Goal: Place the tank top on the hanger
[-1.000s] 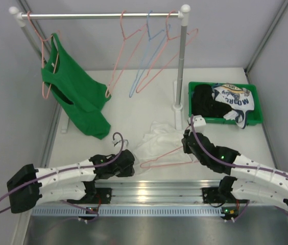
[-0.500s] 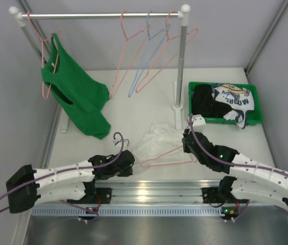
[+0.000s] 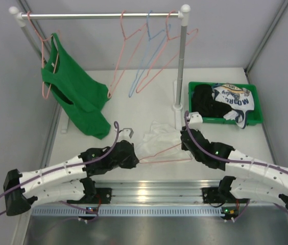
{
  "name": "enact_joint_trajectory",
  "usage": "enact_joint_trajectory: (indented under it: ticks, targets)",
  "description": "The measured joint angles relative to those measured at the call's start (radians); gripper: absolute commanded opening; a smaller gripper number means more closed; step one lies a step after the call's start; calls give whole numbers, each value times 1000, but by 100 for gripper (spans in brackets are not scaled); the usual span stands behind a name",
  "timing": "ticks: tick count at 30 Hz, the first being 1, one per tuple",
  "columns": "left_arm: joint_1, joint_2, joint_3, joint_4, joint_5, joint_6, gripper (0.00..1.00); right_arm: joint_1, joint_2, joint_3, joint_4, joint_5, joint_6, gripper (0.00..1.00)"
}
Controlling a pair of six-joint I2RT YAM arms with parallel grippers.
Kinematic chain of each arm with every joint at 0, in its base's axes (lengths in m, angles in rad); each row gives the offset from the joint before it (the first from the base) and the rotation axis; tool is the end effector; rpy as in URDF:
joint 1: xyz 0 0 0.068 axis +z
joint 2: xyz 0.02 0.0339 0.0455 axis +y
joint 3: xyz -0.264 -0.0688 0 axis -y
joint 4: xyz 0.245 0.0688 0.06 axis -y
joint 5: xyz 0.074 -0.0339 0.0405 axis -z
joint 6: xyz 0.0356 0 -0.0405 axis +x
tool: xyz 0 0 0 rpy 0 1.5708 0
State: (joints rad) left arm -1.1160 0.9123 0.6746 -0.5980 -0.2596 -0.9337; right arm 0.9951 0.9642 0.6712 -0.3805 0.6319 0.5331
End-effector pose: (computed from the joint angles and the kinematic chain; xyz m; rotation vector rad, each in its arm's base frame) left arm 0.0888 -0.1607 0.2425 0.1012 2.4719 -0.6456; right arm 0.1274 0.1577 0.2530 -0.1575 2.0987 0.2018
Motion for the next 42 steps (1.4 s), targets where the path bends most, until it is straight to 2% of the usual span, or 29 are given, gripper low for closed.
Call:
enact_joint_trajectory:
  ticks: [11,15,22,23,26,28,31,42]
  targets:
    - [-1,85,177,-38,-3,71,0,46,31,98,-13,22,-9,0]
    - [-1,143,264,-35,-18,109,0,90,48,163,-47,67,-13,0]
    - [-1,196,317,-31,-33,162,0,181,56,264,-144,182,-16,0]
    - [-1,205,328,-31,-34,170,1,195,61,283,-160,201,-17,0]
    - [-1,212,352,-34,-39,190,16,223,66,319,-197,244,-19,0]
    - [-1,212,367,-35,-42,201,31,235,66,339,-217,262,-23,0]
    - [0,205,390,-35,-46,225,41,246,66,372,-246,278,-29,0]
    - [-1,57,423,-31,16,440,47,255,65,474,-298,272,-71,0]
